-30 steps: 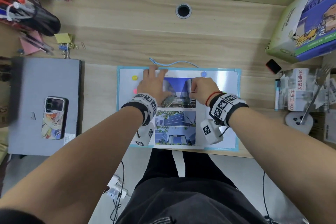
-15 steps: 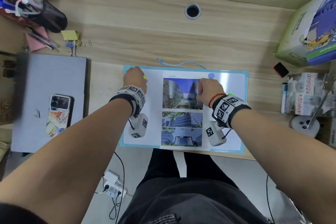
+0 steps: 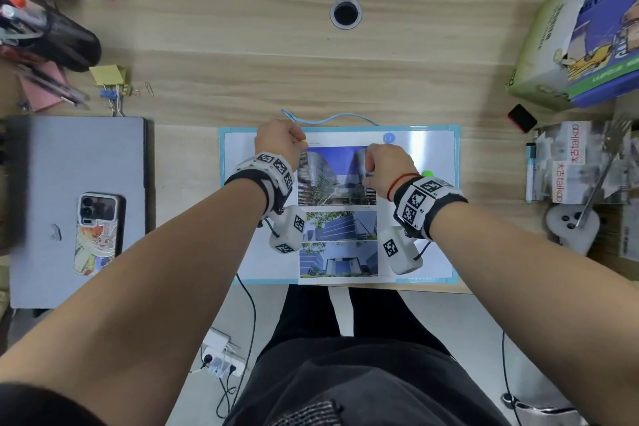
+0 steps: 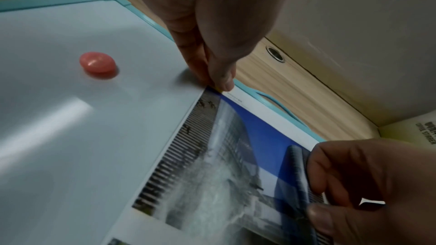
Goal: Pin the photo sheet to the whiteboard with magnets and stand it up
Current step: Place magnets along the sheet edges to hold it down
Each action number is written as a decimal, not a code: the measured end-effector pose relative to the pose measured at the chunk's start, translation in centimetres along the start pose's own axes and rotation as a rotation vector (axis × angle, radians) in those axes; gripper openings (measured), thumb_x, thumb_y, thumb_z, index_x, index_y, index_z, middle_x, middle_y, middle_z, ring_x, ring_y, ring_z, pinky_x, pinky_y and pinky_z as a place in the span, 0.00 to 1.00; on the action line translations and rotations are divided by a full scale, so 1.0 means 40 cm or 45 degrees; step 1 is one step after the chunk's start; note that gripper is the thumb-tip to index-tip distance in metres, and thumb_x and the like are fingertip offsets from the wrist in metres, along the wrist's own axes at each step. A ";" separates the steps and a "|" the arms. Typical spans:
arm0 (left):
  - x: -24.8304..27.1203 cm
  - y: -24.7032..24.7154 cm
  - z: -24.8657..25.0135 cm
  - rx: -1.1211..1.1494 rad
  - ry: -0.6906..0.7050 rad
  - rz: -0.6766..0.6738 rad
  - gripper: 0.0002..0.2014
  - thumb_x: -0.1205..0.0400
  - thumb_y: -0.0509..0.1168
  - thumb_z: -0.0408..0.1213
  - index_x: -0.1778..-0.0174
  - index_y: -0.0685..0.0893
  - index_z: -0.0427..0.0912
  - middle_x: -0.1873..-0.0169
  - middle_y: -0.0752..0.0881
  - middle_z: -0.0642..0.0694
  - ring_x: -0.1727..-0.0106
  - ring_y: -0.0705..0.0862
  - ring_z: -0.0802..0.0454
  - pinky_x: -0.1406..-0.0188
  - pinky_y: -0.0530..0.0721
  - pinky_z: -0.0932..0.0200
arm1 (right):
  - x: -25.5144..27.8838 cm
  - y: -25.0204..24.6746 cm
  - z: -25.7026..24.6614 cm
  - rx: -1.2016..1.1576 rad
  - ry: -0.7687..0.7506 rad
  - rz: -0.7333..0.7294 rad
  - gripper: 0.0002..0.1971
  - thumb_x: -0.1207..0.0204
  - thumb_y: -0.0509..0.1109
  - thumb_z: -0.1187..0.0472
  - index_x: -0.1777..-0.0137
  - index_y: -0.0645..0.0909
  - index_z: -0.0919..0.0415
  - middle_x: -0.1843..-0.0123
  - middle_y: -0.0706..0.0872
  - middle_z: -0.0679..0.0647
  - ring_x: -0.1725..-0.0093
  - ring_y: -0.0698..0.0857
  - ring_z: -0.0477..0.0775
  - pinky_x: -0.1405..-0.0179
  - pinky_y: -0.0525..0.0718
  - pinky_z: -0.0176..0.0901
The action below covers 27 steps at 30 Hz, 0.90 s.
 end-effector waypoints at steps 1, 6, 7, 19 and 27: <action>0.000 -0.003 -0.003 0.011 -0.009 0.018 0.03 0.25 0.73 0.34 0.57 0.90 0.43 0.65 0.87 0.48 0.61 0.84 0.53 0.49 0.84 0.60 | 0.000 0.000 0.000 0.002 -0.003 -0.001 0.11 0.32 0.75 0.66 0.60 0.74 0.58 0.53 0.86 0.62 0.59 0.79 0.59 0.62 0.74 0.43; -0.005 0.000 -0.008 0.055 -0.021 0.038 0.03 0.25 0.74 0.33 0.57 0.91 0.44 0.61 0.91 0.46 0.62 0.86 0.53 0.47 0.87 0.58 | -0.002 0.000 0.003 -0.002 -0.023 -0.005 0.11 0.32 0.75 0.66 0.61 0.74 0.57 0.52 0.86 0.62 0.54 0.83 0.62 0.61 0.74 0.43; -0.008 0.001 -0.006 0.055 -0.024 0.039 0.04 0.25 0.74 0.34 0.56 0.91 0.44 0.61 0.91 0.46 0.62 0.86 0.53 0.46 0.87 0.58 | -0.002 0.000 0.003 -0.002 -0.028 -0.006 0.11 0.32 0.75 0.65 0.61 0.74 0.57 0.52 0.86 0.62 0.52 0.84 0.64 0.61 0.75 0.43; -0.017 0.007 0.000 0.009 -0.059 0.080 0.07 0.25 0.74 0.32 0.52 0.91 0.41 0.55 0.91 0.43 0.60 0.84 0.51 0.46 0.85 0.60 | -0.004 -0.001 0.003 -0.018 -0.039 -0.020 0.11 0.33 0.76 0.65 0.61 0.74 0.57 0.52 0.86 0.61 0.52 0.85 0.63 0.60 0.78 0.44; 0.004 -0.028 0.015 -0.042 0.001 0.146 0.13 0.26 0.77 0.40 0.48 0.89 0.42 0.46 0.87 0.43 0.46 0.86 0.48 0.45 0.83 0.55 | 0.002 -0.002 -0.004 0.009 -0.049 -0.008 0.12 0.32 0.77 0.65 0.60 0.74 0.58 0.52 0.86 0.62 0.52 0.85 0.64 0.59 0.80 0.46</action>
Point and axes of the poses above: each hand's wrist, its own x-axis away from the middle knuckle, its own y-axis out of the palm, z = x × y, the point moved 7 cm from there along -x, towards the middle knuckle
